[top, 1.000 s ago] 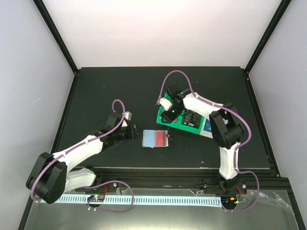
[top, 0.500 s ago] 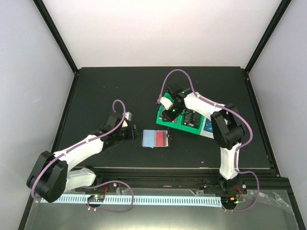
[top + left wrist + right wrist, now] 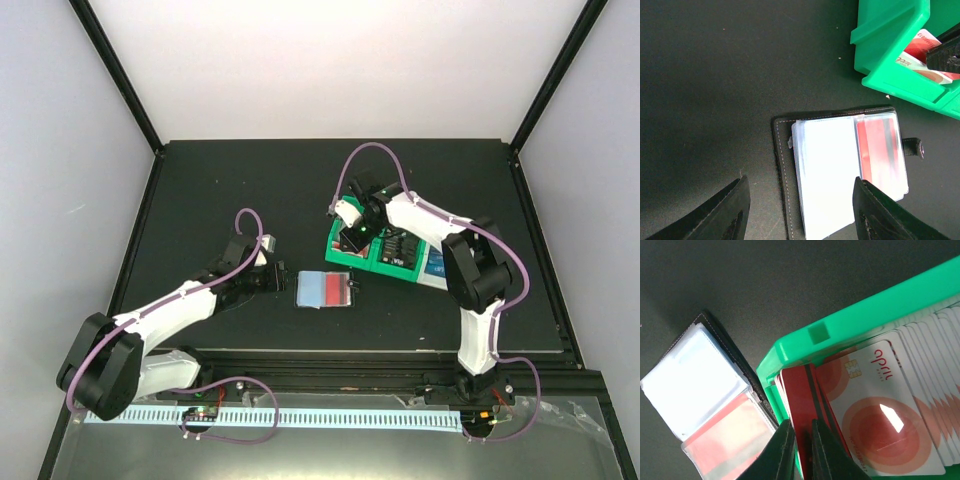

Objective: Put the credit cards into the card holder
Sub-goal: Pick up the credit card from the storage box, then move the storage box to the center of the board.

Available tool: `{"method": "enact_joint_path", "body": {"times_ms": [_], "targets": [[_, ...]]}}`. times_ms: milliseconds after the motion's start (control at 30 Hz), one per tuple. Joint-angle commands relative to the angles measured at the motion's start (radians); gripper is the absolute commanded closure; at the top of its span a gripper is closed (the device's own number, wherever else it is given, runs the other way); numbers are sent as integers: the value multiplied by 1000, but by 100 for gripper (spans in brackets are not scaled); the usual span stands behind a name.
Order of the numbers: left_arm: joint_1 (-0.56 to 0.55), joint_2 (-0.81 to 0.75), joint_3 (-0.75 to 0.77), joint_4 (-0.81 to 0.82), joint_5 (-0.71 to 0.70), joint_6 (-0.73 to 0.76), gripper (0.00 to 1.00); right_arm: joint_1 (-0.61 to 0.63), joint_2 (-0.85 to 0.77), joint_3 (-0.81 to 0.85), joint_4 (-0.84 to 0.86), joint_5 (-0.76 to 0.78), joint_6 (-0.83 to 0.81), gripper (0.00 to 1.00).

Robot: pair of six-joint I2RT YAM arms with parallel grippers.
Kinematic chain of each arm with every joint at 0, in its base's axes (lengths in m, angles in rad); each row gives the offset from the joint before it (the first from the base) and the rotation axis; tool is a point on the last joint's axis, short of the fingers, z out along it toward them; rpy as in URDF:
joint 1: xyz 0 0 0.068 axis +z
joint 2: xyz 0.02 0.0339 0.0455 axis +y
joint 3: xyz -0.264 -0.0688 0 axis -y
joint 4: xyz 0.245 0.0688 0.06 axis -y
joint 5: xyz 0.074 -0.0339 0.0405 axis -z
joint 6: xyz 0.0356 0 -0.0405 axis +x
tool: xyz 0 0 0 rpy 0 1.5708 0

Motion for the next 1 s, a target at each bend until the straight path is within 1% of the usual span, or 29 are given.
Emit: {"method": "enact_joint_path", "body": {"times_ms": [0, 200, 300, 467, 567, 733, 867, 967], "targets": [[7, 1, 20, -8, 7, 12, 42, -2, -44, 7, -11, -35, -1, 88], [7, -11, 20, -13, 6, 12, 42, -2, -62, 8, -4, -14, 8, 94], [7, -19, 20, -16, 5, 12, 42, -2, -78, 8, 14, 35, 19, 99], [8, -28, 20, -20, 6, 14, 42, -2, -138, 1, 86, 186, 82, 99], [7, -41, 18, -21, 9, 14, 41, -2, -198, -20, 112, 218, 110, 99], [7, -59, 8, -9, 26, 14, 41, 5, -354, -139, 166, 161, 176, 99], [7, -64, -1, -4, 50, 11, 40, 26, -492, -298, 231, 118, 269, 99], [6, -72, -15, 7, 73, 8, 40, 57, -573, -410, 256, 127, 354, 99]]}}
